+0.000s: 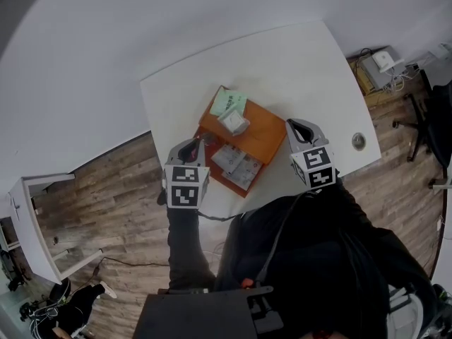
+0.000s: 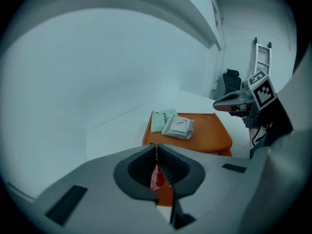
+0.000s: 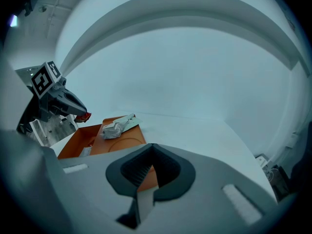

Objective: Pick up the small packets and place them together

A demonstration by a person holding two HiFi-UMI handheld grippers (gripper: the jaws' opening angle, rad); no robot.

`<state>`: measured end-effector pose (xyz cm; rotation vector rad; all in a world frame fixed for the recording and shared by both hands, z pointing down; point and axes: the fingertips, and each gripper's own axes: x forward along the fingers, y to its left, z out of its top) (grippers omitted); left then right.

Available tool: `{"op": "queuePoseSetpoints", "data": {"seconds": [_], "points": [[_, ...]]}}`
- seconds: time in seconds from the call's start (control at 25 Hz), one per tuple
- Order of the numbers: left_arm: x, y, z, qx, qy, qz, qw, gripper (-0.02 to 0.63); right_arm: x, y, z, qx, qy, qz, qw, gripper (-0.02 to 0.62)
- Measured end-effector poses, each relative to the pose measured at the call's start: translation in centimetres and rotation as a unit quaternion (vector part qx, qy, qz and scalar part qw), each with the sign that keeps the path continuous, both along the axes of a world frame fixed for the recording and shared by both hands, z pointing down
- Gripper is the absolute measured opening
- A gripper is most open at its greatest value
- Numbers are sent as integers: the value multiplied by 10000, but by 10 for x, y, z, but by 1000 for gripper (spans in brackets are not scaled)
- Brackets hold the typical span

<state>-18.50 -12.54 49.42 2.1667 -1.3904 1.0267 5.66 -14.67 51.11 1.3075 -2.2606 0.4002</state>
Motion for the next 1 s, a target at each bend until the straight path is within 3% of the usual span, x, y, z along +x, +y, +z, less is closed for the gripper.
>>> {"op": "queuePoseSetpoints", "data": {"seconds": [0.24, 0.56, 1.0], "points": [[38, -3, -33, 328, 372, 268, 9984, 12, 2, 2, -4, 50, -30, 3, 10000, -3], [105, -17, -37, 369, 828, 780, 9928, 12, 14, 6, -9, 115, -57, 130, 9998, -3], [171, -29, -4, 50, 750, 1410, 9872, 12, 45, 9, -9, 97, -65, 462, 9989, -3]]}}
